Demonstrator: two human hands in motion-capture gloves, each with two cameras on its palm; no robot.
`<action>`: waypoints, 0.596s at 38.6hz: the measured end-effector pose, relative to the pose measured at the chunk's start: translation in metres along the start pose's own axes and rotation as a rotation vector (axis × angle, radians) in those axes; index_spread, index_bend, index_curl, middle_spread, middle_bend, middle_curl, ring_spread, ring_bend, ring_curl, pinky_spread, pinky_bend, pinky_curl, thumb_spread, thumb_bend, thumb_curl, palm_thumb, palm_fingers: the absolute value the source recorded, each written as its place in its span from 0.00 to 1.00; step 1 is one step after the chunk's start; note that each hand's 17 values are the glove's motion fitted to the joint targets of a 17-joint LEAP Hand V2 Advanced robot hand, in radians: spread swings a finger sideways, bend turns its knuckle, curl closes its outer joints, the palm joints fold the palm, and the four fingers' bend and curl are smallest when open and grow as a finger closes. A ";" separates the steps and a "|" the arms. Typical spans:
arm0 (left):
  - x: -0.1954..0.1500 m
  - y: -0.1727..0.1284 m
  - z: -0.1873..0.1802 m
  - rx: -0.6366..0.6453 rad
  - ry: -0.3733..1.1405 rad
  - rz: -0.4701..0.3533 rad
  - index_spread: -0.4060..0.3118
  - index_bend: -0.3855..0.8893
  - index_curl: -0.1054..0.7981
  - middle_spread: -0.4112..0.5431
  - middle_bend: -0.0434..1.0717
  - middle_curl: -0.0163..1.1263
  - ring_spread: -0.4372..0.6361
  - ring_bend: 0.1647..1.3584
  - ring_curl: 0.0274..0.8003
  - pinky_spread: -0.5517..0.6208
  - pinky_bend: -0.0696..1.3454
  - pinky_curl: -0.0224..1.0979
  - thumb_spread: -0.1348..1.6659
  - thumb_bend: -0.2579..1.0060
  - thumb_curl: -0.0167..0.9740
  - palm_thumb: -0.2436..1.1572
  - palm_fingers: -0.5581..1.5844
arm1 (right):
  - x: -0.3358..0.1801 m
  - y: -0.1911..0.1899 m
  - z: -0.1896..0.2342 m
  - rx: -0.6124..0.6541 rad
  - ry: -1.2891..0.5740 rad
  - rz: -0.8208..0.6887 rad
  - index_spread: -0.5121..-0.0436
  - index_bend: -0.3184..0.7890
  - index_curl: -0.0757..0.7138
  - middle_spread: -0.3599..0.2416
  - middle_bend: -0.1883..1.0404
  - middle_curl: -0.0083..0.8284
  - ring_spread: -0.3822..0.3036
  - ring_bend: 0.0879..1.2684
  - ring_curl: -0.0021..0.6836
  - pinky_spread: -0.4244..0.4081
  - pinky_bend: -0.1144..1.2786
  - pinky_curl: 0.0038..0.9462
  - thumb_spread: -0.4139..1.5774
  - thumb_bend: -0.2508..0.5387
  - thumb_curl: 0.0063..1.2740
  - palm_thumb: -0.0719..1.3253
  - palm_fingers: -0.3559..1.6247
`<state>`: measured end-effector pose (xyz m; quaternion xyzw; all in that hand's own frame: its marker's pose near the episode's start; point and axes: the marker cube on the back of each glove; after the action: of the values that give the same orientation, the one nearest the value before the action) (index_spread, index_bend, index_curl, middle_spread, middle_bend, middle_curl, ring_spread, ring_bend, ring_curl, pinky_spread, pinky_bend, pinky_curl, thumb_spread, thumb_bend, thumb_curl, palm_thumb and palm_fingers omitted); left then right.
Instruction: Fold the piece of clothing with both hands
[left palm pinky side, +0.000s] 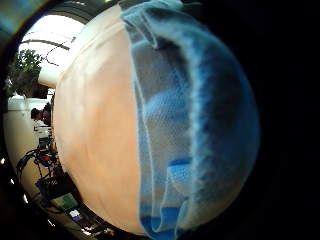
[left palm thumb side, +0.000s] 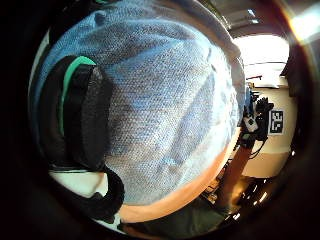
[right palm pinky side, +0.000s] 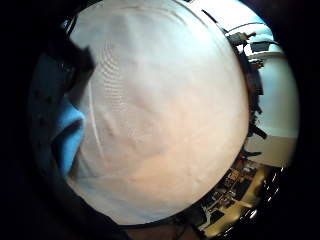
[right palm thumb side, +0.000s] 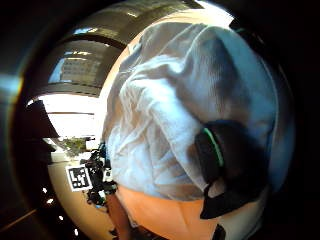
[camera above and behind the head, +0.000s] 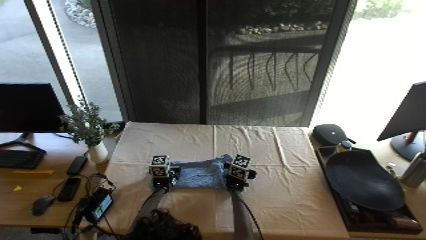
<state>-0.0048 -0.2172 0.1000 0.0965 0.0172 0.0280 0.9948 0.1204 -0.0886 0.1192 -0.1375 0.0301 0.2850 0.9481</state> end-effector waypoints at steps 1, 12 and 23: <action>0.000 0.000 -0.001 -0.011 0.000 0.005 0.34 0.48 0.54 0.36 0.19 0.35 0.54 0.20 0.38 0.73 0.24 0.32 0.88 0.19 0.21 0.37 0.44 | 0.003 0.000 -0.002 -0.005 0.044 0.024 0.43 0.25 0.25 0.20 0.60 0.58 0.38 0.57 0.58 0.55 0.52 0.34 0.83 0.44 0.23 0.48 0.58; -0.028 0.027 -0.070 -0.482 -0.140 -0.166 0.35 0.42 0.55 0.36 0.20 0.34 0.56 0.20 0.37 0.76 0.25 0.31 0.89 0.20 0.22 0.36 0.47 | -0.100 -0.022 -0.099 0.188 -0.620 -0.167 0.40 0.34 0.25 0.19 0.59 0.61 0.22 0.73 0.71 0.14 0.60 0.39 0.75 0.50 0.31 0.67 0.78; -0.057 0.023 -0.117 -0.356 -0.007 -0.166 0.39 0.38 0.49 0.39 0.20 0.34 0.57 0.26 0.40 0.73 0.31 0.33 0.88 0.20 0.22 0.36 0.44 | -0.244 0.045 -0.136 0.211 -0.721 -0.535 0.41 0.35 0.27 0.20 0.57 0.62 0.20 0.72 0.71 0.07 0.59 0.40 0.62 0.39 0.39 0.72 0.78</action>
<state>-0.0674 -0.1757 -0.0089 -0.0825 0.0162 -0.0519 0.9951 -0.1051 -0.2199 0.0110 0.0649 -0.3092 0.0555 0.9472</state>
